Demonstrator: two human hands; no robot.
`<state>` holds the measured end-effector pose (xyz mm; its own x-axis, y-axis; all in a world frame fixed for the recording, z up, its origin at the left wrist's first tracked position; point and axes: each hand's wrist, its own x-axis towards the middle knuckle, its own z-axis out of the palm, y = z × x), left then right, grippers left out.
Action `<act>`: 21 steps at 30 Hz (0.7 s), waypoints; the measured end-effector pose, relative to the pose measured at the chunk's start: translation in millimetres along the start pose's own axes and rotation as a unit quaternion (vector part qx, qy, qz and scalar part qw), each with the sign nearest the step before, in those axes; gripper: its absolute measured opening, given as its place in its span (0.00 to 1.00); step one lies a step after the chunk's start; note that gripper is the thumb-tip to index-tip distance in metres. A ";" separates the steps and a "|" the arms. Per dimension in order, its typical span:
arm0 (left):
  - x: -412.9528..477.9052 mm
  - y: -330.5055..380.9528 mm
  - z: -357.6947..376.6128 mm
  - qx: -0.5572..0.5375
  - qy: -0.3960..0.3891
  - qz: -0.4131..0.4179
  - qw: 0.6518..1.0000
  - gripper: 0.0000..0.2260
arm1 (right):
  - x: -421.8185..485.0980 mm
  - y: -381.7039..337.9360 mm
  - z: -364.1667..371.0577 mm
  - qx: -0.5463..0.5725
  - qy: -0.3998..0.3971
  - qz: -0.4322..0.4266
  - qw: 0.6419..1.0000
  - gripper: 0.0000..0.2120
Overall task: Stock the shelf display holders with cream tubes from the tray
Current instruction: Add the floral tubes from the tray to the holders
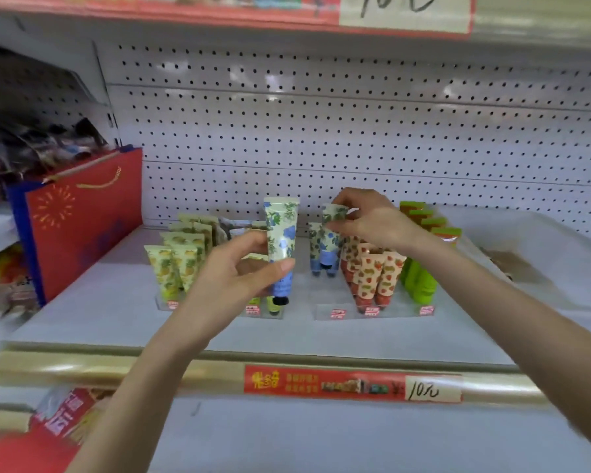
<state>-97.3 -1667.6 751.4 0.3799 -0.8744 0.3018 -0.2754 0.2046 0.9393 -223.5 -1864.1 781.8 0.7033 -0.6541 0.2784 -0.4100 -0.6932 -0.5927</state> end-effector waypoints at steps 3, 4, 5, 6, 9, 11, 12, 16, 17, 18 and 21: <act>4.3 -5.8 -0.8 -0.016 -0.006 -0.007 1.000 0.11 | 15.6 1.4 11.9 -0.063 -0.038 0.027 0.997 0.11; 5.5 -7.1 -0.5 -0.020 -0.007 -0.008 1.000 0.11 | 19.8 1.7 15.1 -0.083 -0.049 0.038 0.995 0.13; 6.6 -8.1 0.0 -0.024 -0.006 -0.009 1.000 0.12 | 23.6 1.8 18.2 -0.100 -0.060 0.047 0.992 0.15; 7.6 -8.7 0.3 -0.024 -0.006 -0.009 1.000 0.13 | 27.0 2.1 21.0 -0.113 -0.070 0.053 0.990 0.17; 11.2 -12.3 1.1 -0.008 -0.006 -0.015 1.000 0.16 | 34.3 4.2 28.2 -0.136 -0.092 0.063 0.984 0.19; 12.8 -14.3 1.1 0.000 -0.008 -0.017 1.000 0.17 | 37.4 6.0 32.4 -0.147 -0.105 0.064 0.981 0.19; 13.9 -15.4 0.9 0.003 -0.009 -0.019 1.000 0.17 | 38.9 7.2 34.5 -0.152 -0.109 0.063 0.980 0.19; 18.4 -17.9 2.8 -0.002 -0.003 -0.023 1.000 0.14 | 41.0 11.8 40.5 -0.154 -0.127 0.074 0.977 0.19; 19.6 -18.7 4.4 -0.005 0.000 -0.024 1.000 0.14 | 41.0 12.9 41.6 -0.156 -0.135 0.074 0.976 0.18; 20.6 -19.3 6.4 -0.006 0.002 -0.024 1.000 0.13 | 40.8 14.2 42.9 -0.158 -0.141 0.071 0.975 0.17; 23.3 -21.8 12.1 -0.013 0.004 -0.015 1.000 0.06 | 40.7 16.1 43.9 -0.160 -0.150 0.065 0.973 0.15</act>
<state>-93.2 -1697.8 736.0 0.3951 -0.8767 0.2742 -0.2406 0.1893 0.9520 -176.0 -1888.5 750.4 0.7522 -0.6573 -0.0452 -0.6326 -0.7013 -0.3287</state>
